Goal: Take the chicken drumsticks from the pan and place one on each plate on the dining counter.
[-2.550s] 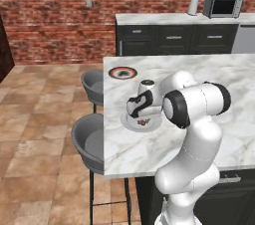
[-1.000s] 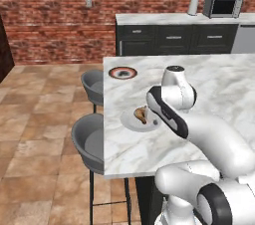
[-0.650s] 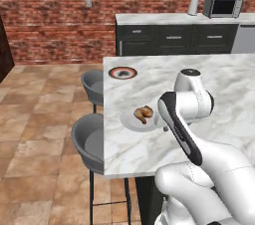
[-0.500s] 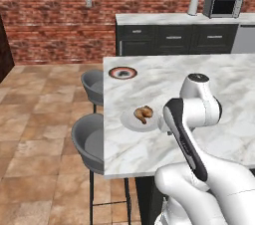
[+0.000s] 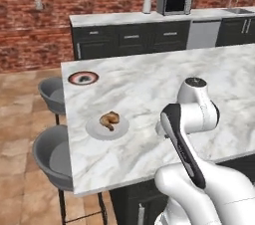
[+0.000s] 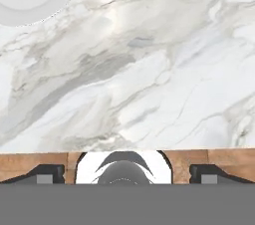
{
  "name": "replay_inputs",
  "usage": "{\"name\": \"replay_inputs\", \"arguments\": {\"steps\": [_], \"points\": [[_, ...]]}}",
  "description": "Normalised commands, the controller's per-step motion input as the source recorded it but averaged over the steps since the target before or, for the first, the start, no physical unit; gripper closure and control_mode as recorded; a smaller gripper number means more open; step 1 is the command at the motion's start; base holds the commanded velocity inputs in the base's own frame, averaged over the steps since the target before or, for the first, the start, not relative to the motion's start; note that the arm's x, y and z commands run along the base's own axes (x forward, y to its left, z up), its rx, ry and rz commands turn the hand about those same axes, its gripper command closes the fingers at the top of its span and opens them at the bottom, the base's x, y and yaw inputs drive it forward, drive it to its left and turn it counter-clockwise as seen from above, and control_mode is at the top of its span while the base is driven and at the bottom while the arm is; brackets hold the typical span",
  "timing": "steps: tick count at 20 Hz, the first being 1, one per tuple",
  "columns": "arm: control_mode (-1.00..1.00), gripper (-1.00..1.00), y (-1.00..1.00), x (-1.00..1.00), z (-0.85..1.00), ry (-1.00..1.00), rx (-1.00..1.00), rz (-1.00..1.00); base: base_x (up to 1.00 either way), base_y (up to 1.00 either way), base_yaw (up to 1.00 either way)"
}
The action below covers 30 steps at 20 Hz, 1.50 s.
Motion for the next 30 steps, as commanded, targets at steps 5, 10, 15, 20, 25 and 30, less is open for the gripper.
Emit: {"name": "replay_inputs", "arguments": {"steps": [5, 10, 15, 20, 25, 30], "points": [[1.00, -1.00, 0.00, 0.00, 0.00, 0.00, 0.00, 0.00, 0.01, -0.52, -0.76], [1.00, -1.00, 0.00, 0.00, 0.00, 0.00, 0.00, 0.00, 0.00, -0.51, -0.85], [1.00, -1.00, 0.00, 0.00, 0.00, 0.00, 0.00, 0.00, 0.00, -0.45, -0.90], [1.00, -1.00, 0.00, 0.00, 0.00, 0.00, 0.00, 0.00, 0.23, -0.62, -0.55], [1.00, -1.00, 0.00, 0.00, 0.00, 0.00, 0.00, 0.00, 0.60, -0.70, -0.14], [1.00, -1.00, 0.00, 0.00, 0.00, 0.00, 0.00, 0.00, 0.72, -0.61, -0.05]]}}
